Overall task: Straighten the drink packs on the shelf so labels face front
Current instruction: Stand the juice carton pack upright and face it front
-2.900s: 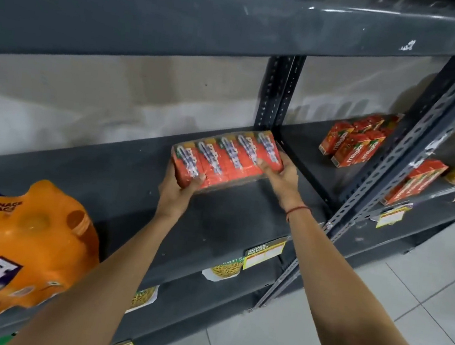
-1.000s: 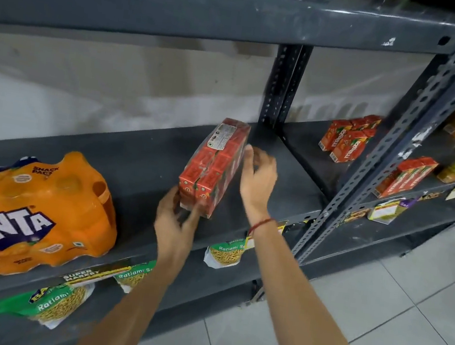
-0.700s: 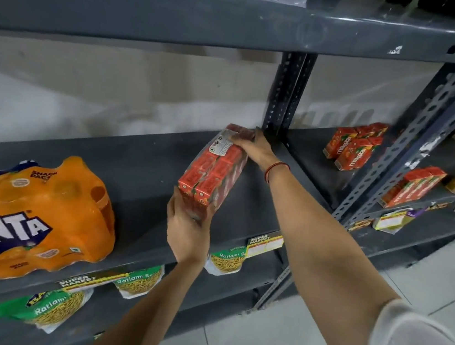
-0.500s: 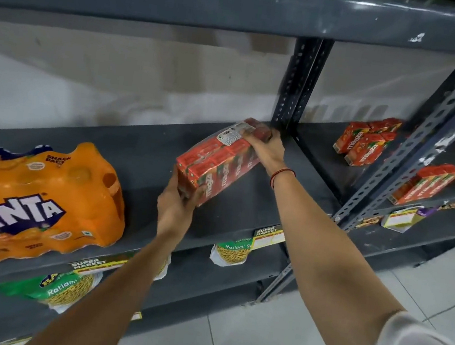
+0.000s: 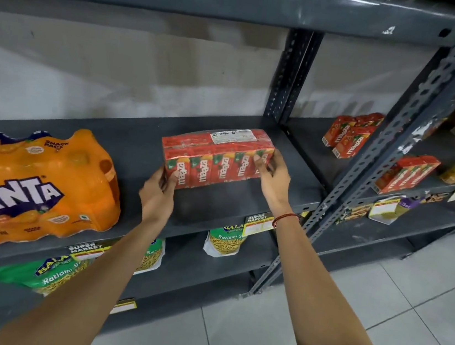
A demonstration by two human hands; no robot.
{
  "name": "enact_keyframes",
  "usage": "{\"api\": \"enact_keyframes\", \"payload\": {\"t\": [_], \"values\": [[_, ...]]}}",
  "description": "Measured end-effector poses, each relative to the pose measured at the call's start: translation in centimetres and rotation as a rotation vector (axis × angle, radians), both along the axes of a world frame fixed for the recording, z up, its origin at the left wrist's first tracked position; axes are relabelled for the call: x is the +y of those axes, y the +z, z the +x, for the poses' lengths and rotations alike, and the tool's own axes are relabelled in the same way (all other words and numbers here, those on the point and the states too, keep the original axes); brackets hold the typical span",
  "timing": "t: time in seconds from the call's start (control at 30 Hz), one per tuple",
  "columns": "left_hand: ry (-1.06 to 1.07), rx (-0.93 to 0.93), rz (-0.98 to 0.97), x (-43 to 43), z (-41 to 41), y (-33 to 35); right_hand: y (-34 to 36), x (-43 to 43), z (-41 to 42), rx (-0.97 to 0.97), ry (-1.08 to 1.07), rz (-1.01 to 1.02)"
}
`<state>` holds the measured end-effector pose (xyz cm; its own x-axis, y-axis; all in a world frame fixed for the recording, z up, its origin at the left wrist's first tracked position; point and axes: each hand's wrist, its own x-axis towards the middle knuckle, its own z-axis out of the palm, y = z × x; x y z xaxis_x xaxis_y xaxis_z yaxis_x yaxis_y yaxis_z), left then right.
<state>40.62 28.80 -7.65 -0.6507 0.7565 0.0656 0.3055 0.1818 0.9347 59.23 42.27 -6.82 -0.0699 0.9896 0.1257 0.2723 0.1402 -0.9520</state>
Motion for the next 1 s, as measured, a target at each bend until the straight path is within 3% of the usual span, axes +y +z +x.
{"api": "enact_keyframes", "payload": {"t": [0.4,1.0], "values": [[0.004,0.171,0.057,-3.3,0.6,-1.2,-1.0,-3.0,2.5,0.056,0.021,0.016],[0.021,0.147,0.072,-6.5,2.6,-1.9,-1.9,-6.8,3.7,0.207,-0.048,0.073]]}}
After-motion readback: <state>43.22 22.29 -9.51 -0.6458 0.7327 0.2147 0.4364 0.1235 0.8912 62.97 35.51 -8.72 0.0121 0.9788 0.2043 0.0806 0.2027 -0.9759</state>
